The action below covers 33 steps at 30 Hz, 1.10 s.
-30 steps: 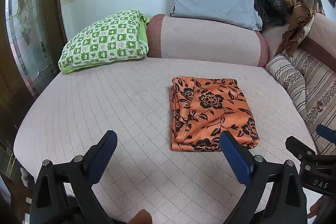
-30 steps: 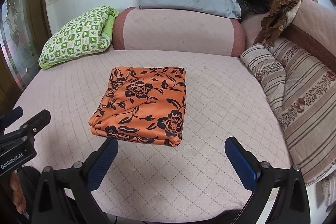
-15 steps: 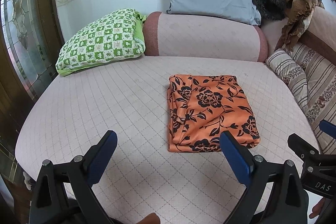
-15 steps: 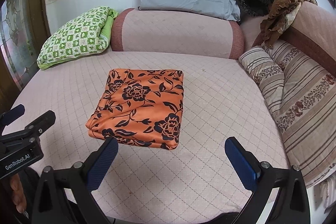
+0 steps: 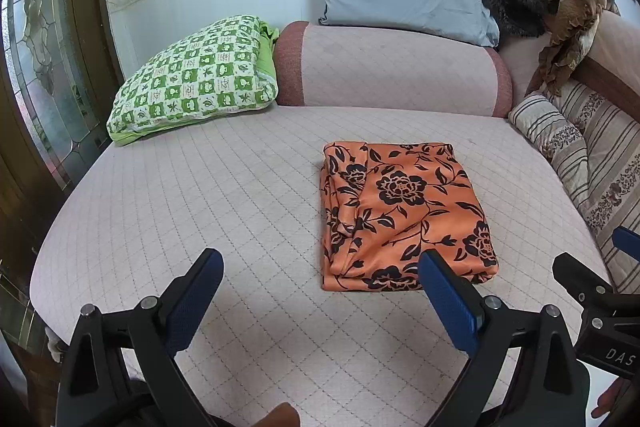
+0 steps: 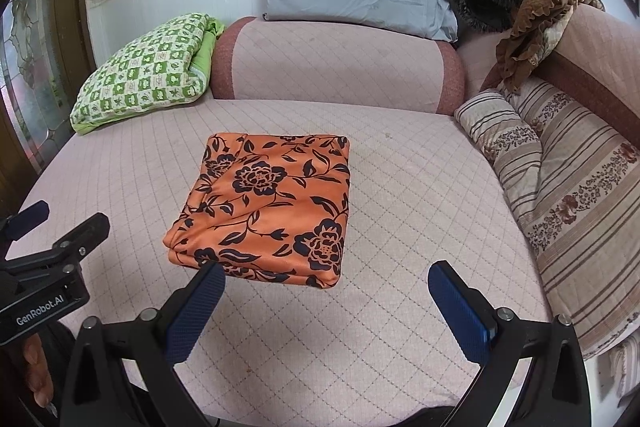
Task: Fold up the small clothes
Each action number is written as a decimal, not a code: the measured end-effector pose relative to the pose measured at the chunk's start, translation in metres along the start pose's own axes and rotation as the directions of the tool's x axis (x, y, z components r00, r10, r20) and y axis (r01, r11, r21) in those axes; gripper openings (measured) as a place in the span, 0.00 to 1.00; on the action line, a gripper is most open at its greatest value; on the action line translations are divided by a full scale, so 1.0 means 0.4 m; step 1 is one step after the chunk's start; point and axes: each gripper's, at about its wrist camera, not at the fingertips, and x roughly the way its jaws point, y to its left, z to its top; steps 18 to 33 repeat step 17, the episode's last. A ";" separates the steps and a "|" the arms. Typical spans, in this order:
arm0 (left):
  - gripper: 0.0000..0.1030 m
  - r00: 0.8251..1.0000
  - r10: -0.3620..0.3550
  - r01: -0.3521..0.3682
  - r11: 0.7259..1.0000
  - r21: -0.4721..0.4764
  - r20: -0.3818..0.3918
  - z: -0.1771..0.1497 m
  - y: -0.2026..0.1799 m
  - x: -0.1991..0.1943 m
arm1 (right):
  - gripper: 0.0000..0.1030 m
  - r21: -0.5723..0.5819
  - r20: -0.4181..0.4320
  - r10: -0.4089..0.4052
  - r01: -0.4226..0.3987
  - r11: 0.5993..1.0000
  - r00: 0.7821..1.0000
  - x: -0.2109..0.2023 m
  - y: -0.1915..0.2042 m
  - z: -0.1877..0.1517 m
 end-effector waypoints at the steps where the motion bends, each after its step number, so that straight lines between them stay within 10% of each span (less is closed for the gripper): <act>1: 0.95 1.000 0.001 -0.001 1.000 0.000 0.000 0.000 -0.001 0.000 | 1.00 0.000 0.000 0.000 0.000 1.000 1.000 0.000 -0.001 0.000; 33: 0.95 1.000 -0.023 0.023 1.000 0.018 0.012 0.014 -0.011 0.009 | 1.00 -0.001 0.001 0.000 0.000 1.000 1.000 0.005 -0.008 0.012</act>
